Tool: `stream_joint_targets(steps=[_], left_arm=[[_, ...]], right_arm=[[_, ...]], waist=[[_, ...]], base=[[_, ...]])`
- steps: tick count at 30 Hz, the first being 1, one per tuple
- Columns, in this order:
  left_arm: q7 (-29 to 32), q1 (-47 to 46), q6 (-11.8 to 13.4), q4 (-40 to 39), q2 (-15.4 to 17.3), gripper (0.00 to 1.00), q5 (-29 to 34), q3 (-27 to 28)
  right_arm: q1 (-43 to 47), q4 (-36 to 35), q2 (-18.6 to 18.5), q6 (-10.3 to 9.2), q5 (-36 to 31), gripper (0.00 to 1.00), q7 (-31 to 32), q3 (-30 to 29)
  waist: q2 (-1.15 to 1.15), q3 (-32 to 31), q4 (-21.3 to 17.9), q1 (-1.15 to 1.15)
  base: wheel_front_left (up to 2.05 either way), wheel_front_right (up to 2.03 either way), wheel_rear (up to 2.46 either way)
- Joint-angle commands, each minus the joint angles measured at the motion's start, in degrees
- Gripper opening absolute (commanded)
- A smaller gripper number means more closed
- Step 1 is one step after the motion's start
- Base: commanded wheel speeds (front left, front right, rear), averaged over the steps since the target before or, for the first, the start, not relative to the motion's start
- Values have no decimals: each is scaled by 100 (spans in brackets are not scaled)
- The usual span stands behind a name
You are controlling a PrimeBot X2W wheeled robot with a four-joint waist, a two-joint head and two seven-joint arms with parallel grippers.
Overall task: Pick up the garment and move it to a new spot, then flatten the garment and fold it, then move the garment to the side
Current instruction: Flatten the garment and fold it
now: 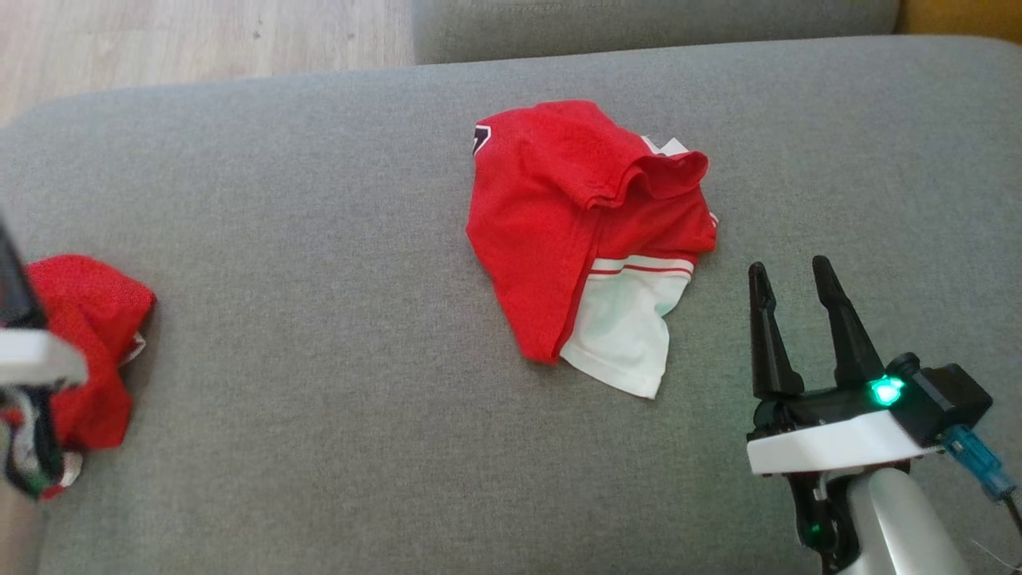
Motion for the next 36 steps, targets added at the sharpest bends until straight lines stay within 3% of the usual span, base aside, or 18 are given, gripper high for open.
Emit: stream_joint_targets(steps=[1, 7, 13, 21, 36], left_arm=[[-99, -327, 2, -382, 248, 100, 93, 158], [-142, -309, 123, -2000, -26, 100, 377, -198], [54, 79, 134, -2758, -478, 100, 342, -721], [-28, 779, 39, -2474, -1208, 100, 237, -1418], [-214, 898, -183, -2131, -1635, 100, 419, -1373]], right_arm=[[-149, -195, -19, 44, -24, 100, -37, 111], [-123, -229, -19, 44, -10, 100, -37, 93], [-89, -322, -19, 44, -62, 100, -37, 37], [-78, -386, -19, 44, -62, 100, -37, -45], [-80, -339, -19, 44, -128, 100, -37, -38]], waist=[[0, -47, 10, 0], [0, -175, 0, 0], [0, -221, -51, 0], [0, -227, -91, 0], [0, -128, 39, 0]], base=[[0, 0, 0], [0, 0, 0], [0, 0, 0], [0, 0, 0], [0, 0, 0]])
